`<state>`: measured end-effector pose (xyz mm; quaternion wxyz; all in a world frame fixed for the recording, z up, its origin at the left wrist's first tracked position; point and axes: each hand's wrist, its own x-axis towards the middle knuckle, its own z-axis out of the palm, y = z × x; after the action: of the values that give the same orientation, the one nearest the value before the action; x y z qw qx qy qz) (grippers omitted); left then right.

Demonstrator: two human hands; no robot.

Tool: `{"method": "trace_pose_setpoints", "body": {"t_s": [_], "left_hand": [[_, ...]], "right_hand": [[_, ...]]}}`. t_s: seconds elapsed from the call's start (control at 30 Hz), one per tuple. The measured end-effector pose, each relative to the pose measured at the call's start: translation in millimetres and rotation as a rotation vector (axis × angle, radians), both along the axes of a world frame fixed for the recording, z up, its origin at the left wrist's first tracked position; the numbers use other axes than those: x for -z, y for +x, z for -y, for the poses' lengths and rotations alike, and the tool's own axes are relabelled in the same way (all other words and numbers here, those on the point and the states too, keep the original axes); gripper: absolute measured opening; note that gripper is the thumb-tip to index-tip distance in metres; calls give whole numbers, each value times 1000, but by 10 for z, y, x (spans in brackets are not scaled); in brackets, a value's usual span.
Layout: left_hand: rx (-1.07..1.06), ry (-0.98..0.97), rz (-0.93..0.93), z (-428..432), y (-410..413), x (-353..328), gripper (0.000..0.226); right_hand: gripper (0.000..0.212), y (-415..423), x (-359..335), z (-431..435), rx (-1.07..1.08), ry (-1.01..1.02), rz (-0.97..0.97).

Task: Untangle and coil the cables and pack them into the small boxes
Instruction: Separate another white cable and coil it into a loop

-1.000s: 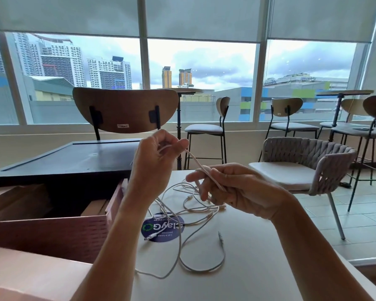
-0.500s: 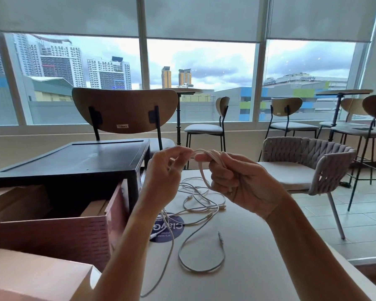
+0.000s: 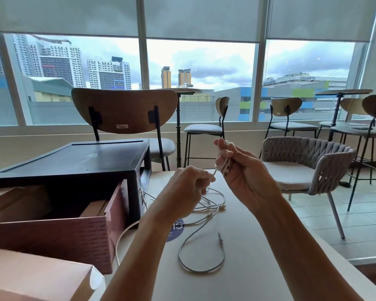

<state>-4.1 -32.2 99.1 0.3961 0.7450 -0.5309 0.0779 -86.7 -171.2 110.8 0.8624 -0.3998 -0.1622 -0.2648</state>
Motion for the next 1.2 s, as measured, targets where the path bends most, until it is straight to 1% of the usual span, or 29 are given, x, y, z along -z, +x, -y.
{"method": "trace_pose_setpoints", "body": {"t_s": [0.03,0.1,0.17,0.2,0.27,0.33,0.37,0.43,0.57,0.67,0.77,0.83,0.93,1.07,1.2], "left_hand": [[3,34,14,-13,-7,-11,23],[11,95,38,-37,-15,-33,22],[30,148,65,-56,-24,-50,22],[39,171,80,-70,-32,-60,22],[63,210,119,-95,-51,-85,20],[97,221,136,-124,-57,-121,18],[106,213,124,-145,-54,-144,17],[107,150,108,-192,-19,-192,16],[58,27,135,-266,63,-239,14],[46,-52,143,-277,96,-245,15],[-3,-162,159,-270,113,-242,18],[-43,-237,175,-254,120,-241,15],[-93,-338,149,-227,130,-224,11],[-171,-487,48,-199,178,-197,10],[-221,-535,-21,-148,191,-161,11]], "right_hand": [[29,2,-3,-15,30,27,-9],[28,2,-9,-36,81,71,-26],[27,4,-2,-53,183,55,-68],[25,11,15,-57,260,13,-106],[24,16,51,-72,475,-171,-202],[36,10,84,-73,658,-382,-283],[42,1,94,-67,682,-447,-316],[45,-25,93,-59,671,-531,-366],[32,-39,76,-63,592,-682,-441],[24,-38,72,-74,510,-727,-472],[25,-45,82,-39,506,-813,-493],[26,-51,85,-44,451,-843,-482],[30,-48,55,-95,296,-776,-432],[35,-93,2,-102,95,-642,-336],[39,-139,-21,-108,-37,-602,-238]]}}
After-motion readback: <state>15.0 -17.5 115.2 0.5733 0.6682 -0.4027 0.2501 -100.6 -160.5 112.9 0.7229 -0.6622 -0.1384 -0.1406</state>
